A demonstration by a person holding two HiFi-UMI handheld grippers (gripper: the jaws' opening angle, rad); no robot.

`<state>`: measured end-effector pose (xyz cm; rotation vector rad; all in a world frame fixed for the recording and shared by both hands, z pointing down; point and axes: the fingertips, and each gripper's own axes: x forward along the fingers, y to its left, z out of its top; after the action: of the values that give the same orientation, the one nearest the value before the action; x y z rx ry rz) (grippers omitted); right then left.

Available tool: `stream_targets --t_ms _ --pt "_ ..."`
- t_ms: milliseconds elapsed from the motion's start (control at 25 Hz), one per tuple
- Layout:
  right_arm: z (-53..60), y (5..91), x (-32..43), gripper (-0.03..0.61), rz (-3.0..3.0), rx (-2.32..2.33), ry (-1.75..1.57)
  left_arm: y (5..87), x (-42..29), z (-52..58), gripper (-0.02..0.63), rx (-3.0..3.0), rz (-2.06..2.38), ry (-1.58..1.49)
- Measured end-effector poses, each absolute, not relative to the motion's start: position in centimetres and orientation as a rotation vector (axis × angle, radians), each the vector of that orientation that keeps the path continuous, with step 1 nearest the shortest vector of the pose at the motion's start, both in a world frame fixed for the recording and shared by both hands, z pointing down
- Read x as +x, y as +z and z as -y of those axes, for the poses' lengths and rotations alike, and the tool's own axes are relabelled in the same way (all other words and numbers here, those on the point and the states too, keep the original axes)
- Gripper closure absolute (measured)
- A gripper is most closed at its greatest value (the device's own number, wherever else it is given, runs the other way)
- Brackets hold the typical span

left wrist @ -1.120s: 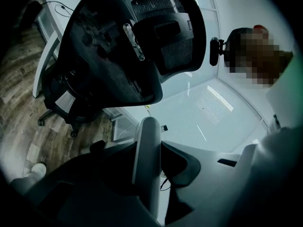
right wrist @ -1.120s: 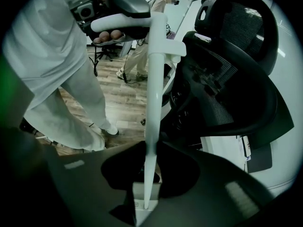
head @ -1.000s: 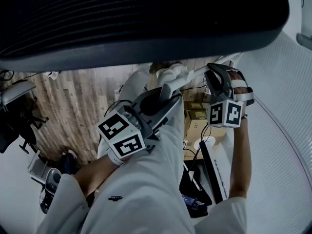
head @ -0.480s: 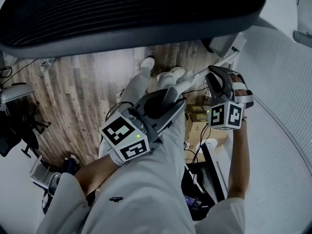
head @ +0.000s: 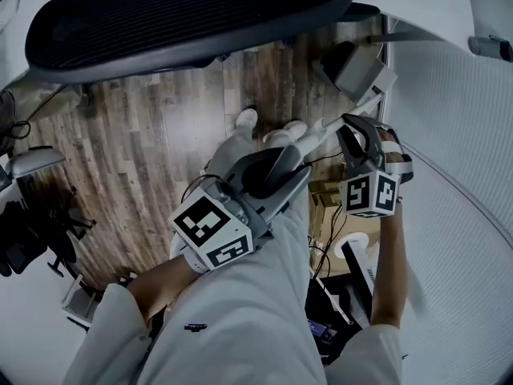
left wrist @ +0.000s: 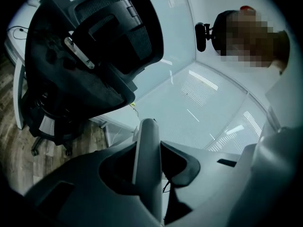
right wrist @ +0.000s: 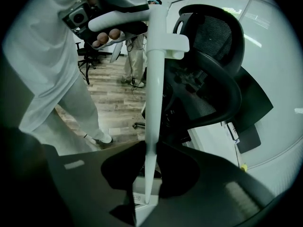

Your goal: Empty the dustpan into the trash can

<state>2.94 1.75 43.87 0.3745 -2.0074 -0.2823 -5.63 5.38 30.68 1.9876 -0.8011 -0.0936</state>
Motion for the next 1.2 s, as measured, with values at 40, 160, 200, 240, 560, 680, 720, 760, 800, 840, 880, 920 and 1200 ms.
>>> stream_targets --t_ms 40,160,200,240,560,680,720,760,800,840,880,920,1200 --pt "-1.9 43.6 3.1 0.491 2.009 0.388 -0.280 30.4 -5.5 -5.5 0.506 1.998 0.795 -0.088" --pt "-2.2 42.7 3.4 0.491 2.010 0.426 -0.278 29.5 -5.2 -5.8 0.506 2.028 0.777 -0.074" --pt "-2.2 42.4 3.5 0.491 2.010 0.438 -0.278 29.2 -5.1 -5.9 0.506 2.039 0.772 -0.069" --pt "-2.3 42.0 3.6 0.491 2.010 0.451 -0.278 28.8 -5.1 -5.9 0.507 2.049 0.766 -0.066" --pt "-2.7 39.2 4.5 0.491 2.024 0.567 -0.270 25.8 -3.9 -6.3 0.506 2.140 0.720 -0.021" --pt "-3.0 38.4 4.5 0.491 2.031 0.605 -0.265 24.9 -3.7 -6.6 0.506 2.164 0.705 0.003" --pt "-3.1 38.2 4.4 0.491 2.036 0.616 -0.262 24.6 -3.7 -6.6 0.506 2.169 0.703 0.012" --pt "-3.2 37.9 4.3 0.491 2.040 0.630 -0.258 24.3 -3.7 -6.7 0.506 2.176 0.699 0.022" --pt "-3.3 37.7 4.3 0.491 2.045 0.646 -0.254 24.0 -3.7 -6.8 0.506 2.184 0.694 0.035" --pt "-3.4 37.5 4.2 0.491 2.050 0.662 -0.250 23.7 -3.7 -6.8 0.506 2.195 0.688 0.052" --pt "-3.4 37.3 4.1 0.491 2.056 0.678 -0.245 23.5 -3.7 -6.8 0.506 2.205 0.682 0.070" --pt "-3.5 37.0 4.0 0.491 2.062 0.691 -0.240 23.1 -3.7 -6.8 0.506 2.213 0.678 0.087" --pt "-4.2 36.0 2.5 0.491 2.107 0.730 -0.204 21.7 -4.6 -6.9 0.506 2.214 0.670 0.164"
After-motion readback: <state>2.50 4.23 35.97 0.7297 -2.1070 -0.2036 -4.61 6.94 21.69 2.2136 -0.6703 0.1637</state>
